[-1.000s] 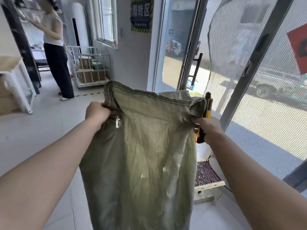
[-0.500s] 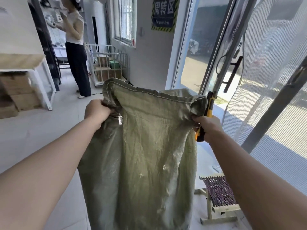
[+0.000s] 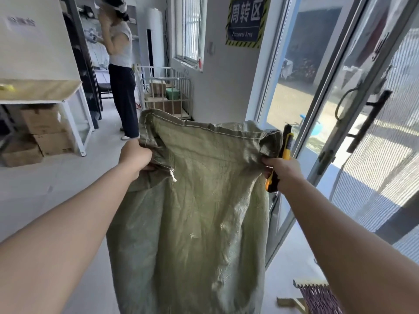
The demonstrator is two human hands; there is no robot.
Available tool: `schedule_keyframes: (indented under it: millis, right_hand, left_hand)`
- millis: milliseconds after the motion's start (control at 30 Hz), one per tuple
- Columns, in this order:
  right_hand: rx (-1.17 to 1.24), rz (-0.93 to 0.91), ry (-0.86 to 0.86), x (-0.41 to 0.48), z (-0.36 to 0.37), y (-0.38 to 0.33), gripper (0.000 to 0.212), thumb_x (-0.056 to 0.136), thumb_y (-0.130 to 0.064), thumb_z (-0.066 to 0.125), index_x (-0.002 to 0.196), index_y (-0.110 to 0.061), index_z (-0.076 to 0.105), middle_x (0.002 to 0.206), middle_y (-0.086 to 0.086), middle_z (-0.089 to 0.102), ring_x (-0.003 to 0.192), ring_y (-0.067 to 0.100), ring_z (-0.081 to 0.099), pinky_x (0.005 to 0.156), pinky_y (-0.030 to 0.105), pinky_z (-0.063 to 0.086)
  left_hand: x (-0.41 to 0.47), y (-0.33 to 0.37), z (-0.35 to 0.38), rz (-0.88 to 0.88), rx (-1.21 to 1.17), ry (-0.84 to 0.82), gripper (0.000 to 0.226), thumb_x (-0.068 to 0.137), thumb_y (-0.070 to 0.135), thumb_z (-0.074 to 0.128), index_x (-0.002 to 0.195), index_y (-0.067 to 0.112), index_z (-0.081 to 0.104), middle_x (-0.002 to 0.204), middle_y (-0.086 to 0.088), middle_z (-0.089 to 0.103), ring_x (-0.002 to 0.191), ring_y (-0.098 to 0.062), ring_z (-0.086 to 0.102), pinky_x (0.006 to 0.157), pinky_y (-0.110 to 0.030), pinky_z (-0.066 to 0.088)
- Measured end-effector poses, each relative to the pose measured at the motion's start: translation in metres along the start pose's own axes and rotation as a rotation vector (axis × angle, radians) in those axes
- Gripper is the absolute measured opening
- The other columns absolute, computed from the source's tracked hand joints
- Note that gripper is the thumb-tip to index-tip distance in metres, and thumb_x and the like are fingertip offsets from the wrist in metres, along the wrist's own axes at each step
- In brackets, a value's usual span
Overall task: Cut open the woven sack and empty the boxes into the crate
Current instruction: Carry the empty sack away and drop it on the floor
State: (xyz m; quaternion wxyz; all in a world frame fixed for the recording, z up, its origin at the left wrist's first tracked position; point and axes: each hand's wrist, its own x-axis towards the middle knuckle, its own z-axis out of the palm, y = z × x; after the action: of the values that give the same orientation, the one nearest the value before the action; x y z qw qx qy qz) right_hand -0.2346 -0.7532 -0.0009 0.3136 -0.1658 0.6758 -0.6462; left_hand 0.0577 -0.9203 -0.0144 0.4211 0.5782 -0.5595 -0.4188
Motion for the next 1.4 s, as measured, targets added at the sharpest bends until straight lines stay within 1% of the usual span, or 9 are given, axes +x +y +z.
schedule_keyframes:
  millis: [233, 400, 533, 667, 800, 900, 1000, 1233, 1400]
  right_hand:
    - [0.024, -0.022, -0.037, 0.078, 0.037, -0.025, 0.022, 0.079, 0.010, 0.068, 0.072, -0.002, 0.052, 0.065, 0.012, 0.051, 0.051, 0.024, 0.046, 0.049, 0.032, 0.040]
    - [0.011, -0.032, -0.042, 0.124, 0.069, -0.035, 0.024, 0.080, 0.009, 0.067, 0.069, -0.003, 0.050, 0.064, 0.010, 0.050, 0.050, 0.023, 0.046, 0.046, 0.030, 0.040]
    - [0.019, -0.017, -0.034, 0.171, 0.105, -0.039, 0.023, 0.080, 0.008, 0.068, 0.071, -0.003, 0.051, 0.066, 0.010, 0.051, 0.052, 0.022, 0.047, 0.049, 0.030, 0.042]
    - [0.008, -0.016, -0.018, 0.212, 0.137, -0.041, 0.019, 0.080, 0.007, 0.069, 0.076, -0.002, 0.053, 0.067, 0.011, 0.051, 0.053, 0.022, 0.049, 0.050, 0.031, 0.043]
    - [-0.007, -0.023, -0.004, 0.263, 0.178, -0.052, 0.017, 0.080, 0.003, 0.070, 0.084, 0.000, 0.054, 0.069, 0.013, 0.054, 0.055, 0.024, 0.052, 0.053, 0.033, 0.047]
    - [0.001, -0.025, 0.003, 0.298, 0.205, -0.058, 0.017, 0.080, 0.004, 0.070, 0.078, -0.002, 0.054, 0.070, 0.014, 0.055, 0.056, 0.025, 0.053, 0.052, 0.033, 0.047]
    - [0.002, -0.026, 0.011, 0.328, 0.231, -0.063, 0.020, 0.081, 0.006, 0.068, 0.074, -0.005, 0.053, 0.067, 0.012, 0.053, 0.054, 0.023, 0.052, 0.051, 0.031, 0.045]
    - [0.016, 0.009, -0.018, 0.402, 0.278, -0.068, 0.017, 0.080, 0.008, 0.067, 0.080, -0.001, 0.053, 0.066, 0.012, 0.052, 0.052, 0.023, 0.049, 0.049, 0.031, 0.043]
    - [0.056, 0.015, -0.060, 0.465, 0.312, -0.078, 0.022, 0.080, 0.012, 0.066, 0.075, -0.004, 0.050, 0.066, 0.012, 0.051, 0.050, 0.022, 0.046, 0.050, 0.031, 0.041]
  left_hand:
    - [0.067, 0.010, 0.033, -0.027, -0.064, 0.041, 0.028, 0.086, -0.004, 0.052, 0.104, 0.016, 0.061, 0.104, -0.009, 0.064, 0.080, -0.028, 0.064, 0.063, -0.038, 0.061]
    - [0.113, 0.019, 0.051, -0.029, -0.103, 0.058, 0.029, 0.088, -0.007, 0.049, 0.101, 0.016, 0.060, 0.104, -0.008, 0.062, 0.081, -0.028, 0.061, 0.069, -0.037, 0.059]
    - [0.166, 0.022, 0.070, -0.039, -0.091, 0.069, 0.031, 0.089, -0.007, 0.049, 0.111, 0.012, 0.059, 0.107, -0.008, 0.059, 0.087, -0.032, 0.059, 0.066, -0.035, 0.059]
    - [0.220, 0.021, 0.084, -0.032, -0.078, 0.051, 0.028, 0.089, -0.007, 0.050, 0.109, 0.011, 0.059, 0.111, -0.010, 0.059, 0.087, -0.031, 0.060, 0.064, -0.034, 0.058]
    - [0.287, 0.024, 0.097, -0.029, 0.003, 0.057, 0.021, 0.088, 0.000, 0.054, 0.102, 0.013, 0.060, 0.108, -0.013, 0.063, 0.085, -0.032, 0.062, 0.071, -0.043, 0.061]
    - [0.329, 0.028, 0.105, 0.029, 0.147, 0.092, 0.015, 0.088, 0.007, 0.055, 0.100, 0.013, 0.063, 0.104, -0.013, 0.065, 0.089, -0.032, 0.060, 0.074, -0.037, 0.054]
    - [0.371, 0.032, 0.112, 0.053, 0.220, 0.126, 0.022, 0.087, 0.012, 0.057, 0.108, 0.011, 0.065, 0.109, -0.013, 0.066, 0.095, -0.033, 0.060, 0.076, -0.033, 0.046]
    - [0.462, 0.034, 0.137, 0.019, 0.225, 0.134, 0.029, 0.086, 0.015, 0.059, 0.114, 0.013, 0.061, 0.113, -0.012, 0.064, 0.094, -0.032, 0.060, 0.071, -0.033, 0.044]
    - [0.521, 0.040, 0.167, 0.002, 0.180, 0.157, 0.029, 0.087, 0.016, 0.058, 0.116, 0.012, 0.060, 0.115, -0.013, 0.062, 0.098, -0.033, 0.058, 0.072, -0.033, 0.044]
